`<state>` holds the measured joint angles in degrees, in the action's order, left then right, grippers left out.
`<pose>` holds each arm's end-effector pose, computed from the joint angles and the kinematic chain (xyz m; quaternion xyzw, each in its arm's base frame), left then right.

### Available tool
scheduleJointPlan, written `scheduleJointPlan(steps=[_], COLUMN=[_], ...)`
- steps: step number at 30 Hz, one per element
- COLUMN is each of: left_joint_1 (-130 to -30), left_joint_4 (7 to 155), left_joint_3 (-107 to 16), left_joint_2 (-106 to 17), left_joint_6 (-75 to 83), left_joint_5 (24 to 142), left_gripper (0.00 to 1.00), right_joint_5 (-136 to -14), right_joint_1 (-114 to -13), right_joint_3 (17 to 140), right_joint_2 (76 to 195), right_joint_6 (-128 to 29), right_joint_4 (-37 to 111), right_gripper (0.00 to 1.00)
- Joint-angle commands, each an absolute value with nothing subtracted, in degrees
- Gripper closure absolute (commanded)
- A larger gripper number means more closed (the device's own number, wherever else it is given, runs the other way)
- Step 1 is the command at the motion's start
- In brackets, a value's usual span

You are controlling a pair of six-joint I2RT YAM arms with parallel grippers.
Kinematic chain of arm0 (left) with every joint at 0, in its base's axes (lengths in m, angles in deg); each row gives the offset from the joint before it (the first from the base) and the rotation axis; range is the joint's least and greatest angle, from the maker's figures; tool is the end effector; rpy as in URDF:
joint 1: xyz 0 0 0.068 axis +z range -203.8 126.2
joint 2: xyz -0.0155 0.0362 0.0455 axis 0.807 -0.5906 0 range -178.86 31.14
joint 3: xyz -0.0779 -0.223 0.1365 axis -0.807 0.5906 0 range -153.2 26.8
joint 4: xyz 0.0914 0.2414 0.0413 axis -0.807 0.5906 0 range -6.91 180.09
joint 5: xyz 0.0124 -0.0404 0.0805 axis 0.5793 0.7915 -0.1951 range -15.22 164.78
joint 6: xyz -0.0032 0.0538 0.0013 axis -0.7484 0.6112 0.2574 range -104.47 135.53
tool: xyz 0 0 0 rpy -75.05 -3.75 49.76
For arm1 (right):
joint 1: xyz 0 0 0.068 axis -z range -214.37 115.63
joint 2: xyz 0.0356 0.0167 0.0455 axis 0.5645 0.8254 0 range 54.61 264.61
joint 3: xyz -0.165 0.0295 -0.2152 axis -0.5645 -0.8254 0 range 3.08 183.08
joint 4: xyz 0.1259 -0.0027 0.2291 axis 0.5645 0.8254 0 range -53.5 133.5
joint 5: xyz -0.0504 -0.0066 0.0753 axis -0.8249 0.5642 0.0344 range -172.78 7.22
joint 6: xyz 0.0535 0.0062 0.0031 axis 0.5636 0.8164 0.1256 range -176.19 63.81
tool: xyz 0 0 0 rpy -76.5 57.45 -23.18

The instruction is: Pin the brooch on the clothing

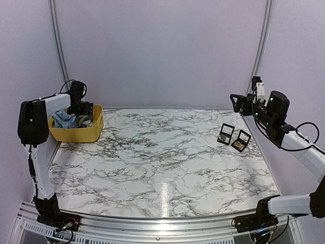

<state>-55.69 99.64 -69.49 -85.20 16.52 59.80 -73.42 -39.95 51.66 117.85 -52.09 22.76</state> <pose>0.4750 -0.0065 0.2579 -0.0363 0.8869 0.1130 0.4464 0.2605 0.0313 0.3434 -0.0664 0.7096 0.1169 0.6917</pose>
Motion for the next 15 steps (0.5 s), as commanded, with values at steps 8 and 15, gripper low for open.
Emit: scheduleJointPlan(steps=[8,15], left_joint_1=[-55.8,-68.8], left_joint_4=[112.1,98.5], left_joint_3=[-75.1,-69.2], left_joint_2=[-90.6,-62.8], left_joint_6=[16.0,29.2], left_joint_5=[46.0,43.1], left_gripper=[1.0,1.0], right_joint_5=[-68.9,-66.8], right_joint_1=[-43.8,-43.9], right_joint_3=[52.7,53.9], right_joint_2=[114.2,113.1], right_joint_6=[-48.3,-46.6], right_joint_4=[30.9,29.5], right_gripper=[0.03,0.03])
